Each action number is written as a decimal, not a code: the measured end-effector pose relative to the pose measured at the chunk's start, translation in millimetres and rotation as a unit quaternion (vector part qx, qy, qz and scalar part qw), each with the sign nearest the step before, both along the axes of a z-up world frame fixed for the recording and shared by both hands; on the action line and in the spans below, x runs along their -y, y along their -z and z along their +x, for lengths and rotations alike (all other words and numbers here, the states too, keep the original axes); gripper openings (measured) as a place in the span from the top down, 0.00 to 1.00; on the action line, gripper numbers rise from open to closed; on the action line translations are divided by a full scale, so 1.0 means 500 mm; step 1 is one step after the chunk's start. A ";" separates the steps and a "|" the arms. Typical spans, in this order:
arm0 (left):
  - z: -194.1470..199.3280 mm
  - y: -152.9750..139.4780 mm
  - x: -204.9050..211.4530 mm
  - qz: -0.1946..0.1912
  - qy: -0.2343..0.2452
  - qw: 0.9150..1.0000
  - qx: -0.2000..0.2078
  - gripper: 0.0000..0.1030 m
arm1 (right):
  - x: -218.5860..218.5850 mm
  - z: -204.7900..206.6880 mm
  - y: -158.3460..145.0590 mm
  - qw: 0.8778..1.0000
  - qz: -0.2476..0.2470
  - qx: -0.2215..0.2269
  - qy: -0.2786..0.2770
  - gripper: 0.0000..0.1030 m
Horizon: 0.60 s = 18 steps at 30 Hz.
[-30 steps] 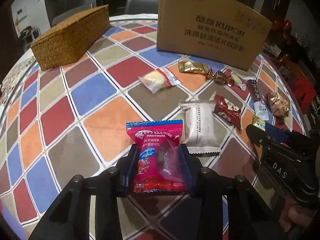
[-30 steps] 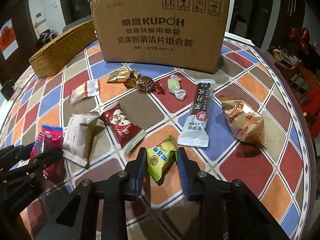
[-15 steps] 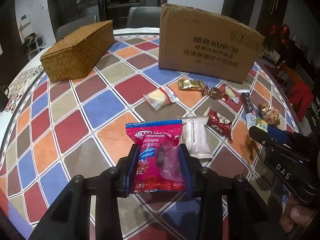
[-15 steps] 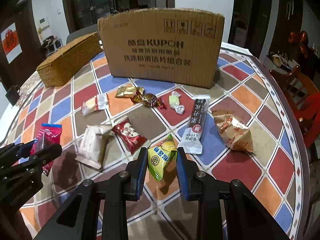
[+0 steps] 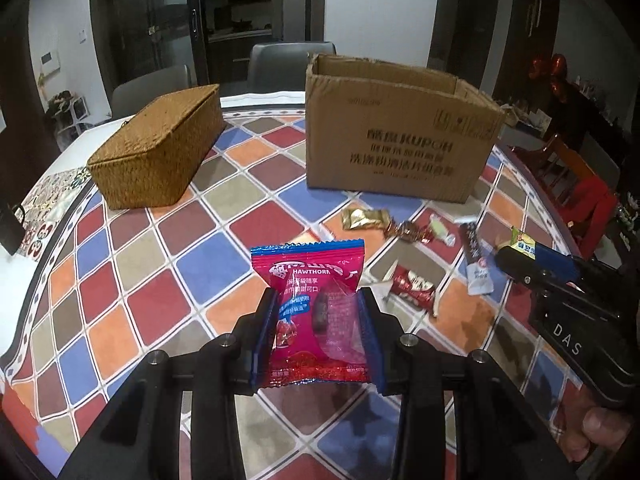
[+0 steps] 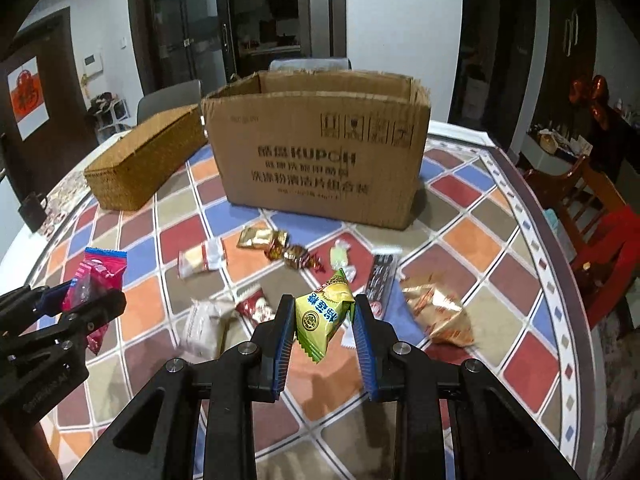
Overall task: Organize snacks
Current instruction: 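Lift both held snacks and carry them over the open cardboard box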
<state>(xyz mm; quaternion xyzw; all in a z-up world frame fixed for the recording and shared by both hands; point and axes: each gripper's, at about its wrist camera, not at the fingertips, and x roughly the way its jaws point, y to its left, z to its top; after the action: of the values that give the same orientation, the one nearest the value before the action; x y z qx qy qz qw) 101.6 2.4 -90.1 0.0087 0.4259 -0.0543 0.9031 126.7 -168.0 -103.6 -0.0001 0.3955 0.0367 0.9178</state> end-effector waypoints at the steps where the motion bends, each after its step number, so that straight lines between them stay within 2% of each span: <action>1: 0.002 -0.005 0.002 0.001 0.001 1.000 0.002 0.62 | 0.002 0.001 -0.007 1.000 0.000 0.004 0.001 0.71; 18: 0.084 -0.114 0.044 -0.003 0.033 0.998 0.054 0.62 | 0.034 0.077 -0.106 0.999 0.005 0.052 0.007 0.71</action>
<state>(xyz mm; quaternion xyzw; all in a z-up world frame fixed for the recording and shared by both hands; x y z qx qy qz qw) 143.5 -19.8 -33.2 0.0228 0.3758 -0.0844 0.9226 165.1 -185.0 -50.5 0.0054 0.3473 0.0321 0.9372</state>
